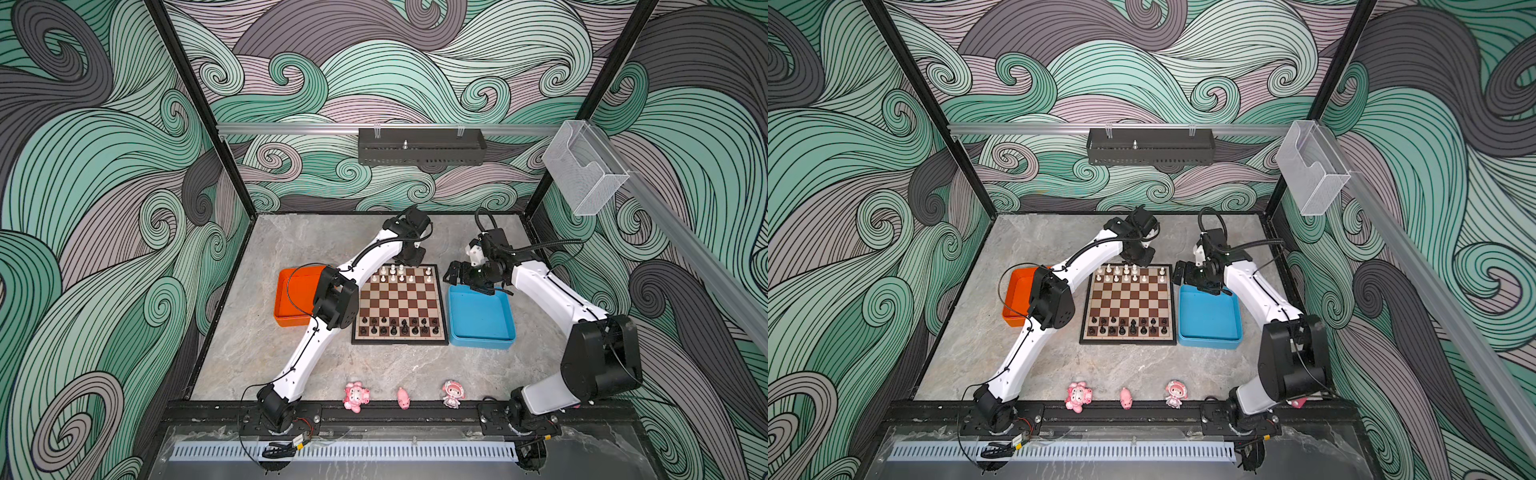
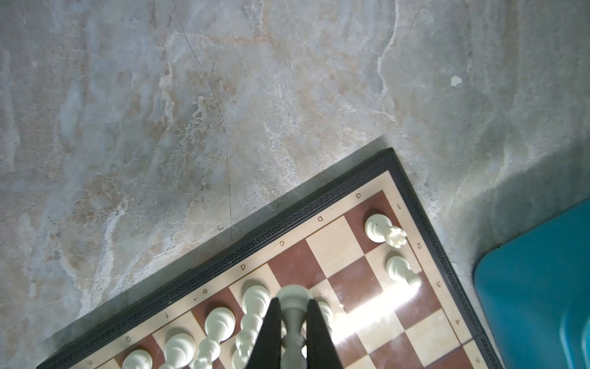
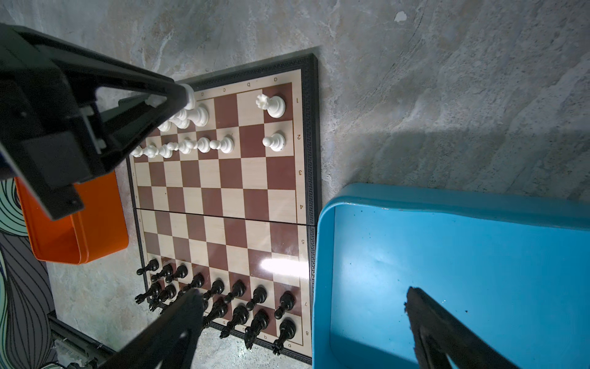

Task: Set up the chess pieces on the board
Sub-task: 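Carry the white pawn over the board's white pawn row with left gripper, then lower the white pawn into the white pawn row and open left gripper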

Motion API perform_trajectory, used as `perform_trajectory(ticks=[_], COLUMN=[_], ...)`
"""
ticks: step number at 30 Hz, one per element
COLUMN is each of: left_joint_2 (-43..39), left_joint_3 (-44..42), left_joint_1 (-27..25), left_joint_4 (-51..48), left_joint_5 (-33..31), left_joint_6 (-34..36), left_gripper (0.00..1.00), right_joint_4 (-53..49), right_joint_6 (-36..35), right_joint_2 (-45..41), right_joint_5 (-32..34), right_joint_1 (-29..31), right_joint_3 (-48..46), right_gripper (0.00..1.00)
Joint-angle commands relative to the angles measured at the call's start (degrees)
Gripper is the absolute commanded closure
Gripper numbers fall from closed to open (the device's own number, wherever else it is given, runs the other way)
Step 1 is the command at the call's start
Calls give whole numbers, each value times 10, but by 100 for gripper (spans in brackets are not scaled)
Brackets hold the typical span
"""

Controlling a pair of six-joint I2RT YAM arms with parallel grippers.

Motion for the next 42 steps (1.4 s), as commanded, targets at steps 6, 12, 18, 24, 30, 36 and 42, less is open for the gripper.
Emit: perform_trajectory(ticks=[6, 12, 18, 24, 30, 36, 42], left_joint_2=[24, 31, 37, 42, 48, 51, 51], left_joint_3=[15, 16, 18, 19, 24, 25, 27], left_joint_1=[-7, -8, -8, -8, -8, -8, -8], left_joint_4=[-2, 3, 4, 3, 0, -1, 1], left_joint_5=[6, 11, 11, 9, 7, 3, 3], left_joint_6=[2, 5, 7, 7, 11, 11, 11], left_gripper=[86, 86, 85, 84, 83, 81, 79], right_joint_4=[-2, -2, 0, 2, 4, 5, 5], right_joint_6=[-9, -10, -10, -10, -10, -10, -10], right_joint_2=[-3, -1, 3, 6, 11, 13, 16], right_joint_5=[-8, -10, -11, -13, -17, -17, -18], right_joint_1=[-7, -9, -9, -10, -10, -10, -10], right_joint_3=[-7, -8, -7, -7, -5, -4, -1], right_gripper=[1, 1, 1, 1, 1, 1, 1])
